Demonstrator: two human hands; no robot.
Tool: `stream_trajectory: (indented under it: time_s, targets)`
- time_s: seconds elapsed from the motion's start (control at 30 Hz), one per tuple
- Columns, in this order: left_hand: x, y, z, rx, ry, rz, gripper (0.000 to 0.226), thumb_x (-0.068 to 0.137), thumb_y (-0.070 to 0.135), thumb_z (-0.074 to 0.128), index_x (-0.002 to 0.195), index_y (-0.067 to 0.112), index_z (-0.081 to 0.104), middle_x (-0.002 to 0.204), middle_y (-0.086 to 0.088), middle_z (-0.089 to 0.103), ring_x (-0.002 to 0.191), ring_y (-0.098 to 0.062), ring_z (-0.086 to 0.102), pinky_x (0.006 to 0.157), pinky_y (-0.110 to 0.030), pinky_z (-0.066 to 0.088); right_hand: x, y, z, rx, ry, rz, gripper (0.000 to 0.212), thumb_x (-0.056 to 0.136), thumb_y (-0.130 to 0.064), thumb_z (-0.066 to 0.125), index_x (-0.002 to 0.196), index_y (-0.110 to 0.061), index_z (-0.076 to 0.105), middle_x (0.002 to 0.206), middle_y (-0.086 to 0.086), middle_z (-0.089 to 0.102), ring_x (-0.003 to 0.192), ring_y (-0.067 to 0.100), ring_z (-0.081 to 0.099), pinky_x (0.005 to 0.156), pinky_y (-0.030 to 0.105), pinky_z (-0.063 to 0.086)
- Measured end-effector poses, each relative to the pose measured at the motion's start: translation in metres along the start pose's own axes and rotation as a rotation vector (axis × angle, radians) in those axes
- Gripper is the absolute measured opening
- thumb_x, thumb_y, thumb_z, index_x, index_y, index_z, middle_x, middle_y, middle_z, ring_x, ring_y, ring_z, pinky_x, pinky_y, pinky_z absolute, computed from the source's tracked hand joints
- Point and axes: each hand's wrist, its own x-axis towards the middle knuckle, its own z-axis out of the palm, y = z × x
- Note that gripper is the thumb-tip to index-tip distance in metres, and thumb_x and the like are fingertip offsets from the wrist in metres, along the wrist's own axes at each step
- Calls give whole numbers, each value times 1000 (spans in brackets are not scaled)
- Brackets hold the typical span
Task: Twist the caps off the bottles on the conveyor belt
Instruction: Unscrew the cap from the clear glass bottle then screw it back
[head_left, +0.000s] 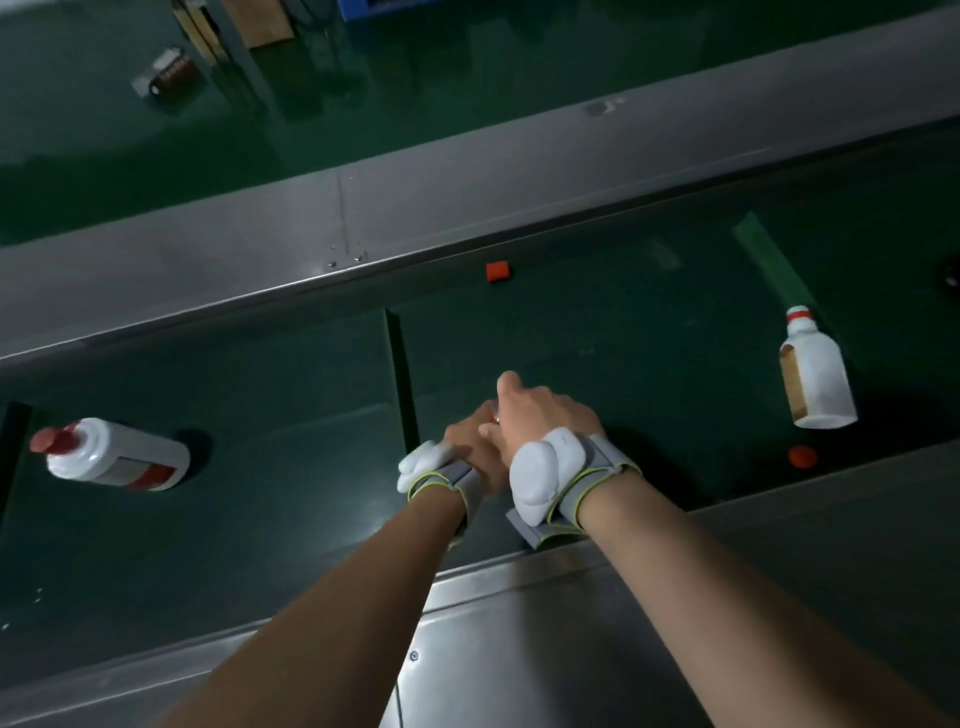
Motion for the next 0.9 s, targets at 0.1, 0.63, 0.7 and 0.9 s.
stream_trajectory:
  time_s: [0.1,0.63,0.7,0.9]
  targets:
    - [3,28,10,-35,-80,160,17,88,9,58,103,2,58,114,-24,62,107,-38,59,88,-41,45,4,29,-11,-12,52,41,28,93,-34,50,93,-16,28,95,14,63,73,31,48,63,38,34]
    - [17,103,60,-18,14,337,31,65,49,66,89,36,52,81,5,61,71,-21,57,66,-30,45,14,157,-33,-95,124,176,21,87,-20,54,105,-16,45,101,13,66,86,35,63,61,36,38]
    - [23,107,63,-61,27,294,41,60,56,74,88,36,51,76,9,56,73,-21,56,67,-28,44,15,186,-37,-98,33,290,18,86,-15,51,104,-14,52,108,14,65,93,36,63,64,36,41]
    - [20,110,63,-66,14,274,41,59,56,76,81,39,47,83,6,57,79,-24,58,69,-29,44,5,255,-25,-154,-172,543,61,51,-26,60,111,-15,58,120,13,56,108,36,55,80,41,45]
